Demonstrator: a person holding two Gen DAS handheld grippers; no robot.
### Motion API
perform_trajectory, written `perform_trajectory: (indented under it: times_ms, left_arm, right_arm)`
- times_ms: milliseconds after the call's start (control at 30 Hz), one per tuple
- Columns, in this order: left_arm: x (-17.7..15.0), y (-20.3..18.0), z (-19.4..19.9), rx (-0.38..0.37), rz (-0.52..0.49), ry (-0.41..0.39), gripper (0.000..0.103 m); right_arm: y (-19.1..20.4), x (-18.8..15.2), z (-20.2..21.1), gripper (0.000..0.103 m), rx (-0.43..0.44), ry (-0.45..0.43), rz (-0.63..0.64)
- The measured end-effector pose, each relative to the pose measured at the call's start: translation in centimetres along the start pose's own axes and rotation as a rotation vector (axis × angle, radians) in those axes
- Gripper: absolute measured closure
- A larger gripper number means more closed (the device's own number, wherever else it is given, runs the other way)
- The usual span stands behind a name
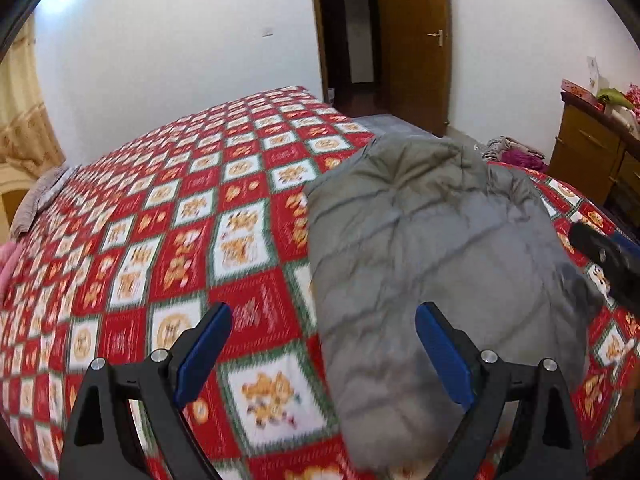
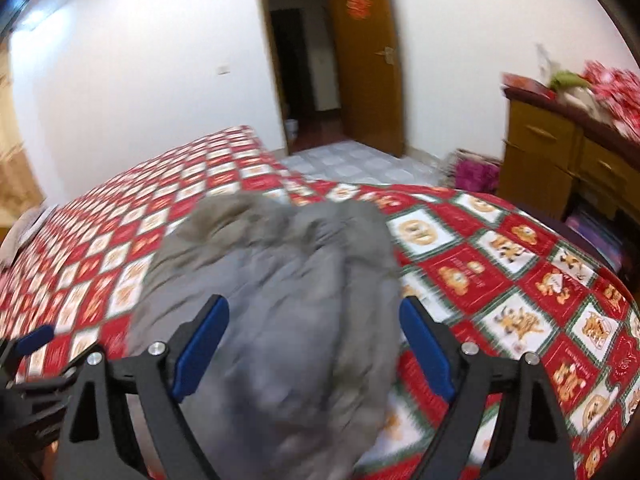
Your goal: Fold large clothes
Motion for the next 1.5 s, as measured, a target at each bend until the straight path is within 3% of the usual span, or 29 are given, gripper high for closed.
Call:
perform_trajectory:
  times_ms: [133, 267, 367, 467, 800, 900, 967, 1133, 1500]
  left_arm:
    - [-2.2, 0.2, 1.3, -0.007, 0.01, 0.016, 0.009]
    - [-4.1, 0.6, 2.9, 0.011, 0.001, -0.004, 0.009]
    - [-5.1, 0.8, 4.5, 0.015, 0.002, -0.024, 0.009]
    - [-5.8, 0.9, 6.0, 0.016, 0.004, -0.055, 0.01]
    - [-7.6, 1.2, 11.1, -0.025, 0.035, -0.132, 0.009]
    - [-8.1, 1.3, 12.2, -0.017, 0.033, -0.136, 0.009]
    - [-8.3, 1.4, 13.2, -0.012, 0.028, -0.148, 0.009]
    - [-8.2, 1.6, 16.1, -0.047, 0.045, -0.182, 0.009]
    - [-6.9, 2.4, 20.0, -0.011, 0.055, -0.312, 0.009]
  right_arm:
    - [2.1, -3.4, -0.8, 0.014, -0.038, 0.057, 0.082]
    - [0.5, -7.2, -2.8, 0.014, 0.006, 0.147, -0.045]
    - [-0.3, -8.1, -1.9, 0.014, 0.043, 0.154, -0.136]
    - [0.0, -8.6, 0.7, 0.014, 0.058, 0.142, -0.147]
    - [0.1, -9.1, 10.8, 0.012, -0.005, -0.004, -0.081]
    - [0.5, -8.7, 13.5, 0.009, -0.061, -0.071, -0.024]
    - [0.7, -8.2, 15.2, 0.0, -0.098, -0.125, 0.012]
    - [1.6, -6.9, 19.0, 0.0, -0.1, -0.256, 0.023]
    - [3.3, -6.0, 21.5, 0.0, -0.064, -0.355, 0.043]
Point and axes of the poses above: each gripper's, at about its wrist camera, not at the fingertips, and z roughly against the way its jaws point, y to its left, x to its top, the point moved 8 cm from there along -z, roughly the way its jaws point, and after that the axes turned 7 degrees about x, right-handed, at the moved point
